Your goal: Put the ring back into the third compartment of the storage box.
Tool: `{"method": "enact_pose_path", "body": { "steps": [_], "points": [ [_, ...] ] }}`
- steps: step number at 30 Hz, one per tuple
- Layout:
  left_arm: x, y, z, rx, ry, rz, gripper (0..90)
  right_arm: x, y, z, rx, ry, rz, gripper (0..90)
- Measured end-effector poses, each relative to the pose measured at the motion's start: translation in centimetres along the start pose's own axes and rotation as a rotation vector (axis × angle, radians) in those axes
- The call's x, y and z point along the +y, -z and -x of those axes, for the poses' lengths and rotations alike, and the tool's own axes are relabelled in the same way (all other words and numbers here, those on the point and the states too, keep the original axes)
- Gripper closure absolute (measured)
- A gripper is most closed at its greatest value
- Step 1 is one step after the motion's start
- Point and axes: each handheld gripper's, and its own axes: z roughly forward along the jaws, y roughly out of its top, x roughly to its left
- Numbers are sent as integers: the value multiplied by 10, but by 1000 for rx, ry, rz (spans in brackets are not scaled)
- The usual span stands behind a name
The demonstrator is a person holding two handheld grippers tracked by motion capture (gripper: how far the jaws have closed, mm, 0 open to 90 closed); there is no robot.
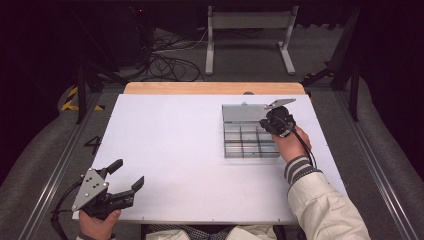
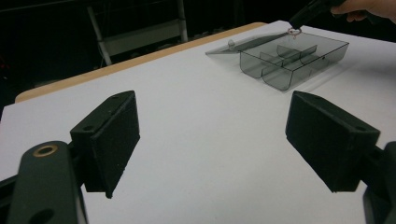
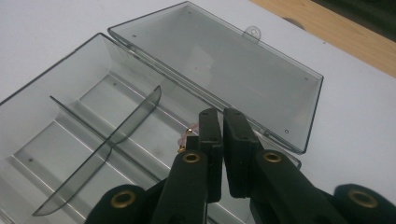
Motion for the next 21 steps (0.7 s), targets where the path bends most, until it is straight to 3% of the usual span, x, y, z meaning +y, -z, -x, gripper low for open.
{"method": "enact_pose_path", "body": {
  "steps": [12, 21],
  "points": [
    [0, 0, 0, 0, -1, -1, 182, -5, -7, 6, -5, -19, -56, 869],
    [0, 0, 0, 0, 2, -1, 182, -8, -11, 8, 20, -40, -90, 869]
  ]
}}
